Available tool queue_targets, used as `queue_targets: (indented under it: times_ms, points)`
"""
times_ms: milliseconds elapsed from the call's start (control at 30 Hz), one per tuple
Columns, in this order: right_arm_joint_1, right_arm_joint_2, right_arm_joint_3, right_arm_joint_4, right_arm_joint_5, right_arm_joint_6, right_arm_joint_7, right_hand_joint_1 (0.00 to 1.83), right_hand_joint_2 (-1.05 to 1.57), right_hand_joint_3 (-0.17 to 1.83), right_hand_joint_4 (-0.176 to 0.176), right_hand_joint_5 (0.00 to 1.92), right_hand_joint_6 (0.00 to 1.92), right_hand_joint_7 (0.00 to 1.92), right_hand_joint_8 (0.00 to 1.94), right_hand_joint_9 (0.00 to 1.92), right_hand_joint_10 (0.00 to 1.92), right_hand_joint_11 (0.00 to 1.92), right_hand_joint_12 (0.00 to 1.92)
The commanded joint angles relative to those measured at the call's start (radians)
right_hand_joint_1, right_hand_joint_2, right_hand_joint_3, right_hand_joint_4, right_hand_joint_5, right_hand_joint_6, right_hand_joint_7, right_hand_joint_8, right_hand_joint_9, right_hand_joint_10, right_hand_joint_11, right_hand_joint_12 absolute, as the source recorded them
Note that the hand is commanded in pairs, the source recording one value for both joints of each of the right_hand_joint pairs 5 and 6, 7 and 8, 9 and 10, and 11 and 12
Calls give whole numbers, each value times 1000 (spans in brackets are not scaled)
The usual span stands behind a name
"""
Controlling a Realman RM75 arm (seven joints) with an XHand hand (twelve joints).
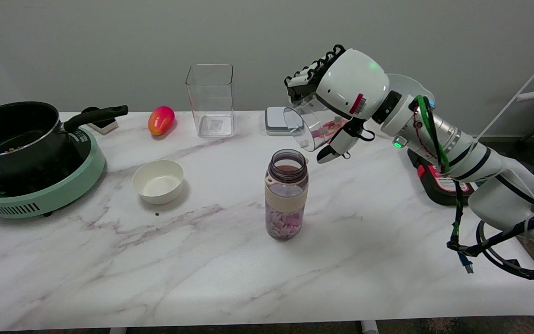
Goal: Pour the contents of the measuring cup into the bottle.
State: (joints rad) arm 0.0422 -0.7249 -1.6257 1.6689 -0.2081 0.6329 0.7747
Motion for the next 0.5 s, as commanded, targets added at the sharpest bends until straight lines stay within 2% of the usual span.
queue_targets:
  times_ms: [33, 500]
  points:
    - [19, 17, -24, 0, -2, -2, 1, 1223, 1535, 256, 0, 1715, 1715, 1651, 1651, 1593, 1593, 1371, 1371]
    - [30, 21, -26, 9, -26, 2, -7, 1207, 1571, 236, 0, 1737, 1737, 1673, 1673, 1620, 1620, 1395, 1395]
